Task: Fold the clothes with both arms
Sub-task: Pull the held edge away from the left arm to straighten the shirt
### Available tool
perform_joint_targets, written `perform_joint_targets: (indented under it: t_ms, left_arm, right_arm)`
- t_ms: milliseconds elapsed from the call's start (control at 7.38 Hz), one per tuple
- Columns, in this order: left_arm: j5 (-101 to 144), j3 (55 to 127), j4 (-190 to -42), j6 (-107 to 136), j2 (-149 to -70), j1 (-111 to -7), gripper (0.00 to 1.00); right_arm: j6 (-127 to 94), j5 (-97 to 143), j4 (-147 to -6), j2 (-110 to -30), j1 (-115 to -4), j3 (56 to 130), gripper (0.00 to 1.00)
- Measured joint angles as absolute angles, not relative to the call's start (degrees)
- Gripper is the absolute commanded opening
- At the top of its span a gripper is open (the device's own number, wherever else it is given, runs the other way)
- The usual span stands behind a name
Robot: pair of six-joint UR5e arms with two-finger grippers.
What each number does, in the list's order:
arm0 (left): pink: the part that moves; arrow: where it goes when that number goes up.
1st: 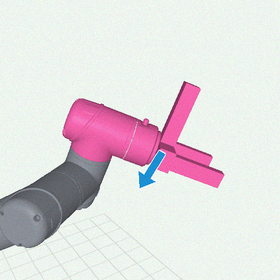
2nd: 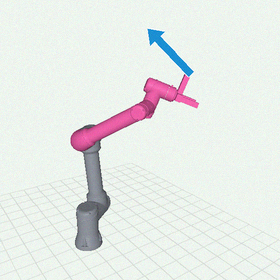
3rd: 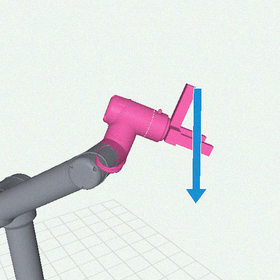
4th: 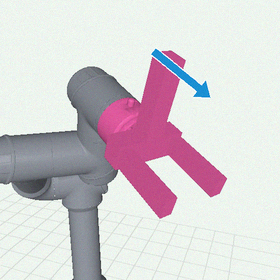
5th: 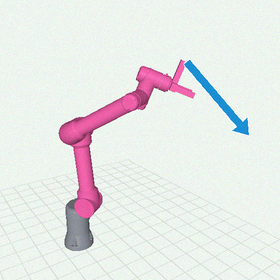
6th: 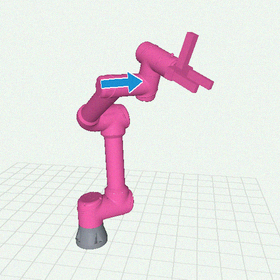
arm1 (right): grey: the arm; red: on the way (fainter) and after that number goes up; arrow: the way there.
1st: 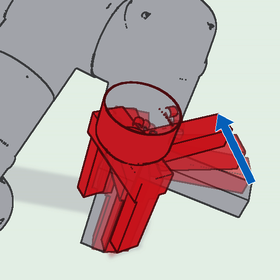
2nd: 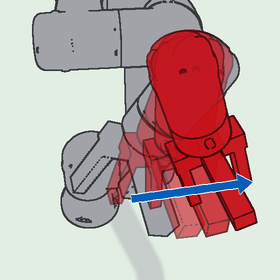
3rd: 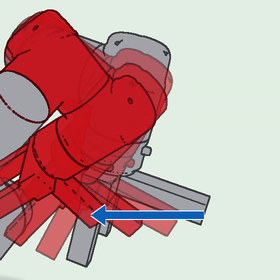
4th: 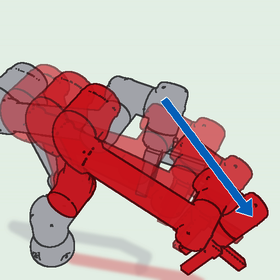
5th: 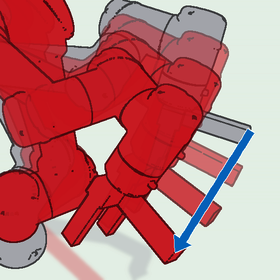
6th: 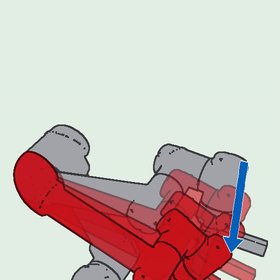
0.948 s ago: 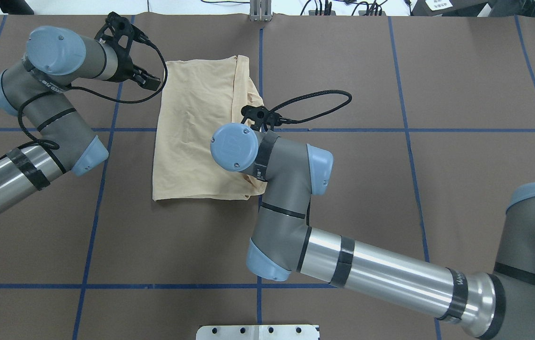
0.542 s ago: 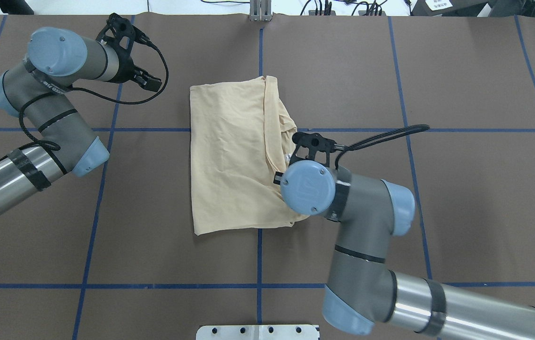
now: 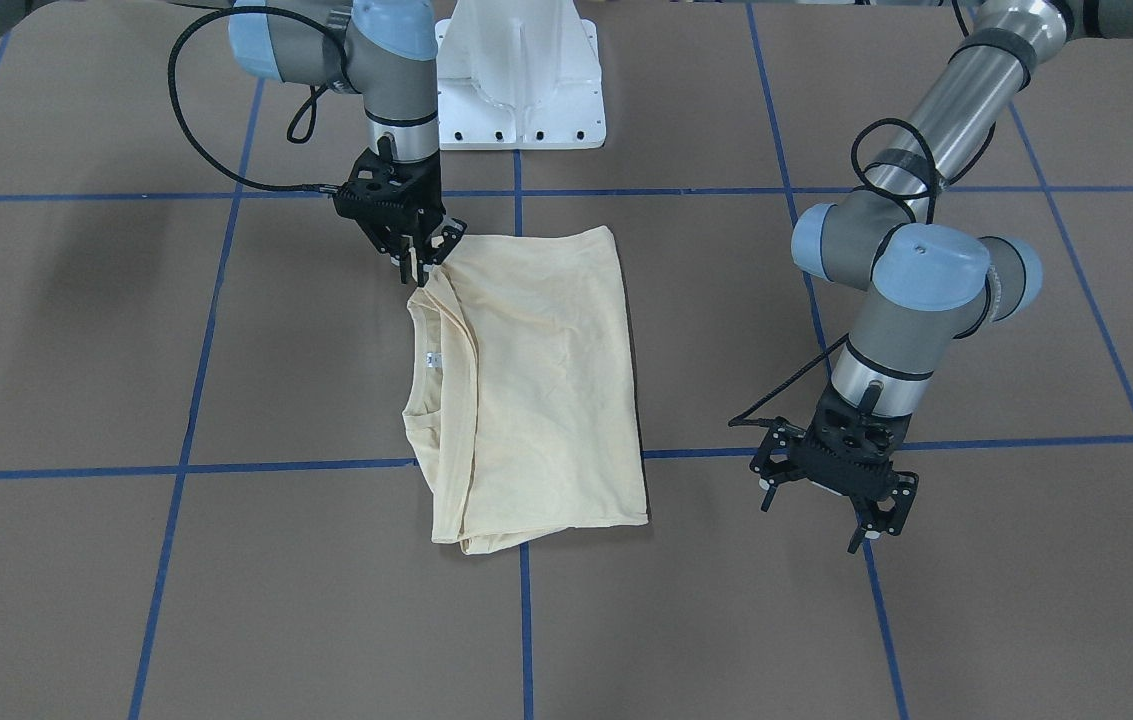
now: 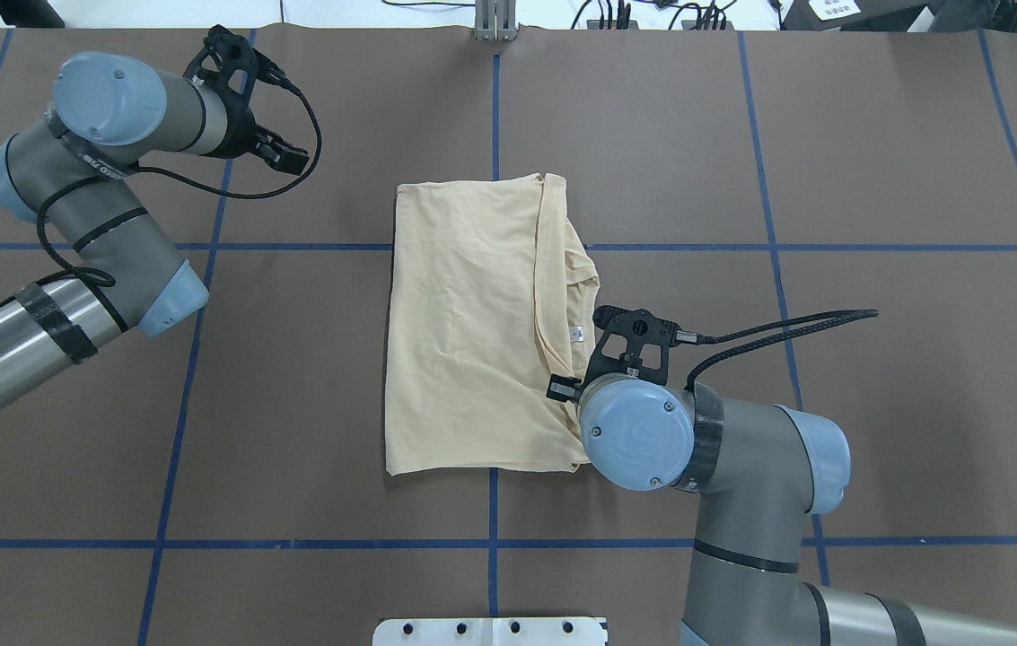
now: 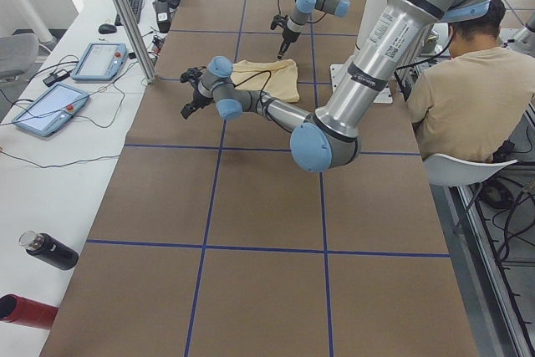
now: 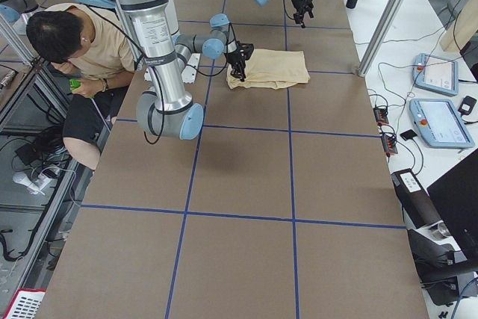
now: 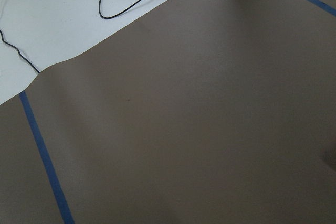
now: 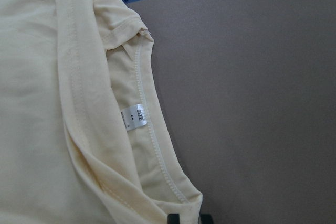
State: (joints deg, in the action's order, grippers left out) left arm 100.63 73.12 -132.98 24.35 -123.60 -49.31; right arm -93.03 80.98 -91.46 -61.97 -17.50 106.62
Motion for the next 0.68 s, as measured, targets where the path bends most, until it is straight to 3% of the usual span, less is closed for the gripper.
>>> perform_joint_targets:
  t_ms: [135,271,677]
  left_arm:
    - [100.63,73.12,-132.98,24.35,-123.59,-49.31,1.00]
    - [100.63,73.12,-133.00,24.35,-123.58,-49.31,1.00]
    - [100.64,73.08,-133.06,24.35,-123.50,-49.20,1.00]
  right_arm:
    - [-90.73,80.92,-91.19,-60.99,-18.96,106.22,0.94]
    - [-88.81,81.45,-90.25,-59.44,-20.90,105.20,0.80]
    - [-82.93,84.80,-73.17,-57.41,-23.60,96.15,0.68]
